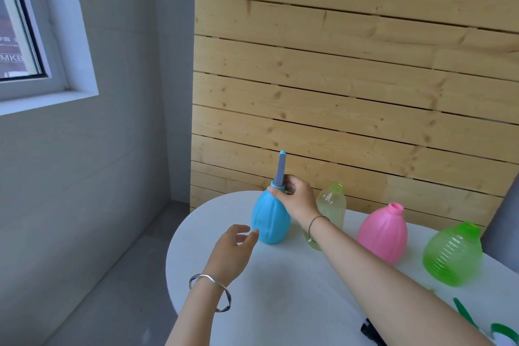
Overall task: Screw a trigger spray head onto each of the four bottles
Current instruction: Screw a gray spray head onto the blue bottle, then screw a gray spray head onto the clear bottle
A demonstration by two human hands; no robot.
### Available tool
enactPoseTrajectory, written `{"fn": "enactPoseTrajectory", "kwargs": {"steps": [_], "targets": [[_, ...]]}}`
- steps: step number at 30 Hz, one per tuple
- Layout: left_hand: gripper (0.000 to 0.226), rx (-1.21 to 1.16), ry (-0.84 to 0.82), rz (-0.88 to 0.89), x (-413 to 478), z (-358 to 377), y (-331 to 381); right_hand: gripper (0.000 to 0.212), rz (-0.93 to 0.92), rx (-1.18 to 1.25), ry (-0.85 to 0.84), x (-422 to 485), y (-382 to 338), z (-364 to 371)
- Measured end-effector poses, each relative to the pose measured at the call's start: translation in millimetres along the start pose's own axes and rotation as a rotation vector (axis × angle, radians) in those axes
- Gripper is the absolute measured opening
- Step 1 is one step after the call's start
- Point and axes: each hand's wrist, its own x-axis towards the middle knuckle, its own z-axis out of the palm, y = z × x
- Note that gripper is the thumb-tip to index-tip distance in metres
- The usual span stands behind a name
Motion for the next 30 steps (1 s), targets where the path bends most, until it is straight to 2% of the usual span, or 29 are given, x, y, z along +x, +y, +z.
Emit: {"fn": "enactPoseTrajectory", "kwargs": {"steps": [10, 14, 16, 21, 26, 28, 30], "targets": [[0.042, 0.014, 0.01, 0.017, -0.6, 1.6, 2.4, 0.056, -0.063, -0.035, -0.044, -19.4, -10.1, -28.6], [0.04, 0.001, 0.015, 0.061, -4.0, 8.1, 9.0, 0.044, -0.236, -0.193, 0.155, -22.7, -12.1, -64.5], [0.037, -0.012, 0.017, 0.093, -6.6, 13.5, 14.0, 0.045, -0.225, -0.282, 0.217, -19.4, -8.8, -80.5], [0.029, -0.077, 0.006, 0.166, -14.1, 31.5, 29.3, 0.054, 0.0, -0.241, 0.104, -19.7, 14.3, -97.5], [0.021, -0.173, -0.009, 0.243, -19.7, 47.2, 42.1, 0.03, -0.062, -0.126, 0.138, -34.3, 18.6, -107.9], [0.032, -0.21, -0.032, 0.277, -23.0, 54.0, 46.5, 0.023, -0.088, -0.066, 0.189, -42.6, 11.3, -116.2], [0.055, -0.202, -0.054, 0.308, -27.6, 63.9, 50.6, 0.018, -0.122, 0.033, 0.252, -53.7, 0.9, -130.3]]}}
